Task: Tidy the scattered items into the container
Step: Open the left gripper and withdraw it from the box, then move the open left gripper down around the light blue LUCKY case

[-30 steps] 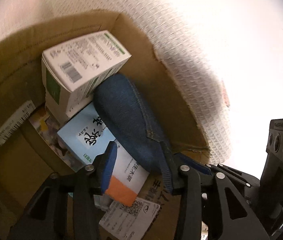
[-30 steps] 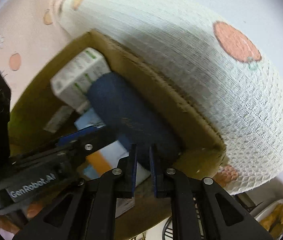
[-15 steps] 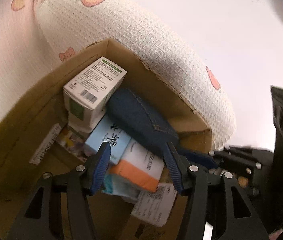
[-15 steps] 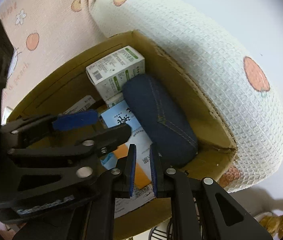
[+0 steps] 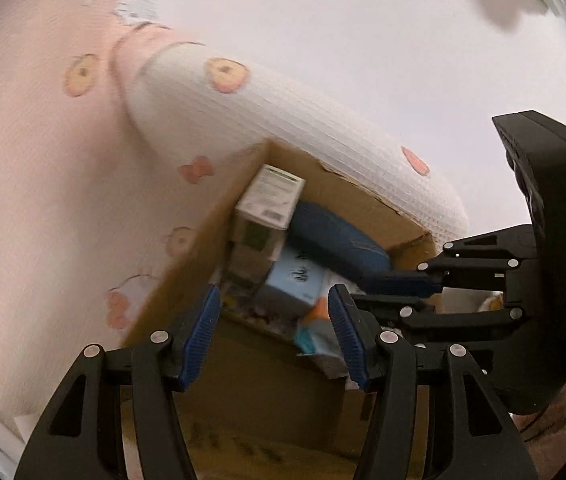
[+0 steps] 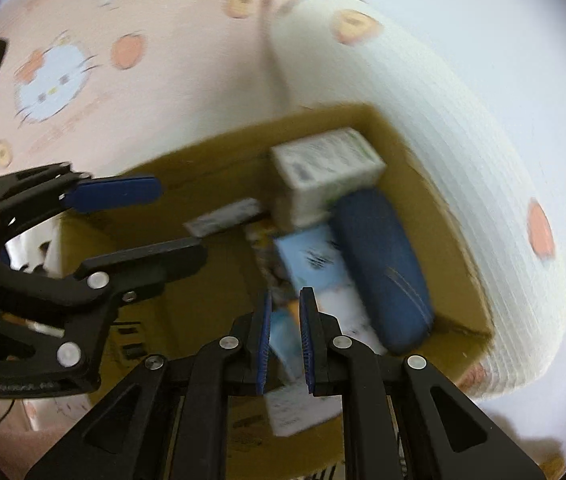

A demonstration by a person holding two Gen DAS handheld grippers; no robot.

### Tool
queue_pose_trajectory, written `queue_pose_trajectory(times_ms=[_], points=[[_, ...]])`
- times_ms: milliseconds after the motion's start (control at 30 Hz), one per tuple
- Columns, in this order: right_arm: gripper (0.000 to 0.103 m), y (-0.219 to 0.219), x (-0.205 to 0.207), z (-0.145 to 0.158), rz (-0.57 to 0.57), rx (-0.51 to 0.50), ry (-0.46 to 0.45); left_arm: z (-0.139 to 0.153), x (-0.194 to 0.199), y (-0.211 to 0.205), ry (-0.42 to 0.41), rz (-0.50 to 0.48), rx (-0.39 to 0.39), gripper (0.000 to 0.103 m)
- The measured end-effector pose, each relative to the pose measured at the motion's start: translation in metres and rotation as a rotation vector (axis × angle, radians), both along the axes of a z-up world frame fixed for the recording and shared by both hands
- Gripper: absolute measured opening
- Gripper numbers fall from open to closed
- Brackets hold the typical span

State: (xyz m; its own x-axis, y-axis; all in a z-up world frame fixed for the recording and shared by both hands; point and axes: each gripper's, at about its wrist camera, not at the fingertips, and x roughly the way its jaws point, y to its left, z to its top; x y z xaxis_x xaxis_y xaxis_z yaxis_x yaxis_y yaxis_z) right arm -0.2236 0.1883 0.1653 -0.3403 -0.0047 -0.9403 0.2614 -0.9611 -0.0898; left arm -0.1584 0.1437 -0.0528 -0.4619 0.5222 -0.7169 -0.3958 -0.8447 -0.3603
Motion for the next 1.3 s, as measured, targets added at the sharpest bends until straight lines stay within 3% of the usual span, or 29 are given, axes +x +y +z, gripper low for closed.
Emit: queue_pose_trajectory(times_ms=[200,333,400,633,933,1100,1233,1300], points=[[0.01,-0.064,-0.01,-0.023,0.097,0.025,0.002,-0.001,0.024,-0.048,-0.017,0.106,-0.018,0.061],[0.01,-0.096,-0.013,-0.024,0.159,0.017,0.022,-0.003,0.036,-0.079,-0.072,0.177,0.053,0.061],[0.01,-0.11,-0.012,-0.022,0.196,0.032,0.039,0.001,0.043,-0.102,-0.06,0.24,0.076,0.061],[0.011,-0.177,-0.001,-0.017,0.393,0.066,0.081,0.008,0.086,-0.162,-0.013,0.417,0.023,0.061],[0.011,-0.253,0.024,-0.033,0.681,0.142,0.054,-0.014,0.144,-0.239,-0.122,0.643,0.016,0.061],[0.011,-0.282,0.039,-0.019,0.78,0.091,0.039,-0.016,0.166,-0.282,-0.168,0.775,0.083,0.061],[0.011,-0.307,0.053,-0.014,0.878,0.045,0.0,-0.018,0.194,-0.31,-0.18,0.883,0.068,0.061],[0.011,-0.321,0.061,-0.013,0.92,0.026,0.025,-0.022,0.205,-0.32,-0.2,0.918,0.058,0.061]])
